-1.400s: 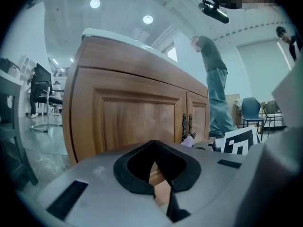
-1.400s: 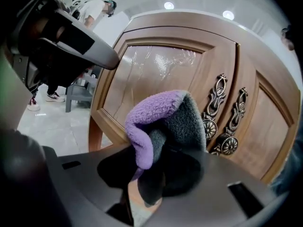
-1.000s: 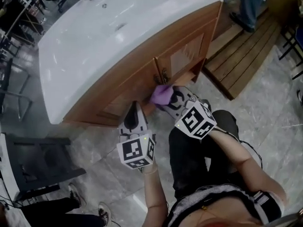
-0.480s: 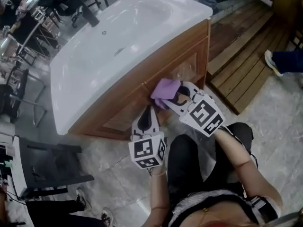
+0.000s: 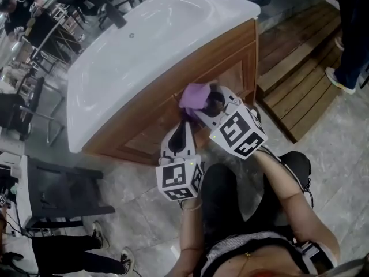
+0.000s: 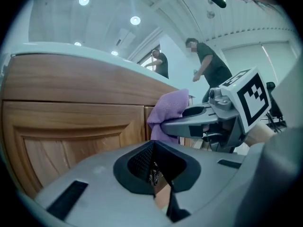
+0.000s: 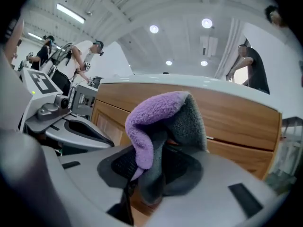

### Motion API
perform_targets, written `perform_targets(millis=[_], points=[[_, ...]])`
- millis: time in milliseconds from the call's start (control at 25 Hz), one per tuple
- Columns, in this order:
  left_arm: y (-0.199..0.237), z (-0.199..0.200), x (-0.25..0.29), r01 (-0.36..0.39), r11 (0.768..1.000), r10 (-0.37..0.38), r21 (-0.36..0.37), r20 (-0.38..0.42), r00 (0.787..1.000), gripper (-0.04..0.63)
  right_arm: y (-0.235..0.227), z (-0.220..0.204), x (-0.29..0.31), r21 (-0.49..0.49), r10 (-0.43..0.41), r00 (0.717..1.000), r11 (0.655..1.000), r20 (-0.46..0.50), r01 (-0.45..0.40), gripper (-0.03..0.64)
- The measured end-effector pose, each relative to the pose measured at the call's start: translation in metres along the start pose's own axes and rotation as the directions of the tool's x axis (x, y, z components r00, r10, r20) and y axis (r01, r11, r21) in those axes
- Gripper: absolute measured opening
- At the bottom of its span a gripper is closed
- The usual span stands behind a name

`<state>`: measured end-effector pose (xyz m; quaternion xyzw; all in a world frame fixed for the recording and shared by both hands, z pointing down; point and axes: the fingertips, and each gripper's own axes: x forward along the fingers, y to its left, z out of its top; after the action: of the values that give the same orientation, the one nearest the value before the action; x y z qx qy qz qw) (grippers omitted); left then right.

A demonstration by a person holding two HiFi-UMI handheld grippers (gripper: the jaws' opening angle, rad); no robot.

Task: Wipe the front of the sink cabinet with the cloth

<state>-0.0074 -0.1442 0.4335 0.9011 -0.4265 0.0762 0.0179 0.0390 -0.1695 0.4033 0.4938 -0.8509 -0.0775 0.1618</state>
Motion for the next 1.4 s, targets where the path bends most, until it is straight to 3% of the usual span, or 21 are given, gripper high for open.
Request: perform_targets(millis=[600,1040,1400], points=[[-0.001,-0.027,0.002,-0.01,1.0,0.01,0.016,-0.051,0.999,0.001,0.004,-0.003,0.005,-0.086,-0.111,0.987,0.989,0.119,0.121,0.178],[-0.007,-0.029,0.011,0.017,1.0,-0.017,0.009,-0.057,0.998,0.0,-0.004,-0.002,0.006,0.002,-0.065,0.993,0.998,0.098,0.065,0.178],[-0.025,-0.027,0.023,0.059,0.998,-0.059,-0.002,-0.057,0.997,0.0,-0.03,-0.013,-0.004,-0.027,-0.137,0.989,0.99,0.061,0.138,0.178]])
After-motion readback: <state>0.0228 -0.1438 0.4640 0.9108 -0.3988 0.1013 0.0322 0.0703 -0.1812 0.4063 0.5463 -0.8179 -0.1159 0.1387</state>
